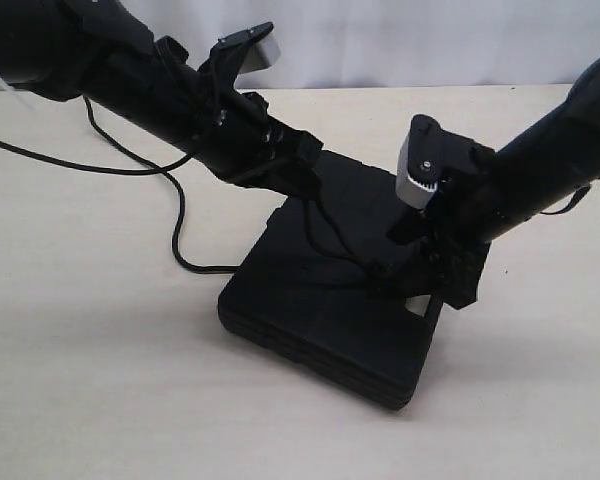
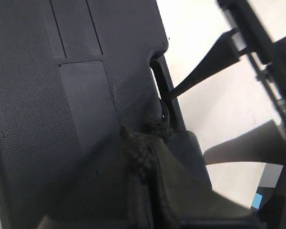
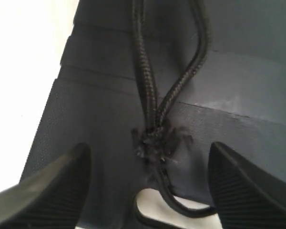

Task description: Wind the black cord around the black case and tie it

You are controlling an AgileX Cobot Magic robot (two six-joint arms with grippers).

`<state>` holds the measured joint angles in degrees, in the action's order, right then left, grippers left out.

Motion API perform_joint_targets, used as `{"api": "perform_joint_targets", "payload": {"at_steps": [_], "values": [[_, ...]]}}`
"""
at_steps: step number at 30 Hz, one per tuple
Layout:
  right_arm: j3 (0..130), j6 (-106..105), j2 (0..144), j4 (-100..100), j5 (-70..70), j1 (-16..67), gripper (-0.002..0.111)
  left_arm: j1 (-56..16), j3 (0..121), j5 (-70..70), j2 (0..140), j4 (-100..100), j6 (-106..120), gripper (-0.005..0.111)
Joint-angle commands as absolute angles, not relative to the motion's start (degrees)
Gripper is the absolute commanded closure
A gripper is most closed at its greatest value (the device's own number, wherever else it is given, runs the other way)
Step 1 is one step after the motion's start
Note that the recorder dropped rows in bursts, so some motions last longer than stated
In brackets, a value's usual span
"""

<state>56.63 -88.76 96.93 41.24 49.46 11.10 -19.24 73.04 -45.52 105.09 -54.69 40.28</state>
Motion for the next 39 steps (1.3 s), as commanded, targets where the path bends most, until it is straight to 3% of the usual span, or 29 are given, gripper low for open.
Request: {"api": "perform_joint_targets", "payload": {"at_steps": [1,7,9,14,18,32,39], "values": [[56.9,-96.8,99.7,47.6,49.5,10.8,0.043,-19.2,73.4,-45.3,104.5,-55.2,40.4,0.107],[56.9,-99.8,102.5,51.8,46.4,10.8,0.044,-19.2,73.5,-45.3,104.5,-59.0,41.2,0.107],[56.9,-99.8,102.8,51.8,46.2,10.8,0.049,-19.2,73.5,-45.3,104.5,-59.7,42.5,0.107],[56.9,-99.8,103.0,51.4,45.7,10.8,0.085,-19.2,73.5,-45.3,104.5,-61.9,44.9,0.107],[56.9,-99.8,103.0,51.4,46.8,10.8,0.104,-19.3,73.5,-45.4,104.5,-63.8,45.2,0.107],[57.0,-97.6,96.2,51.8,44.7,10.7,0.104,-21.9,73.4,-43.7,104.9,-61.5,45.2,0.106],[57.0,-96.3,96.2,51.8,44.7,10.7,0.104,-22.0,73.4,-42.6,103.8,-53.2,41.9,0.070]]}}
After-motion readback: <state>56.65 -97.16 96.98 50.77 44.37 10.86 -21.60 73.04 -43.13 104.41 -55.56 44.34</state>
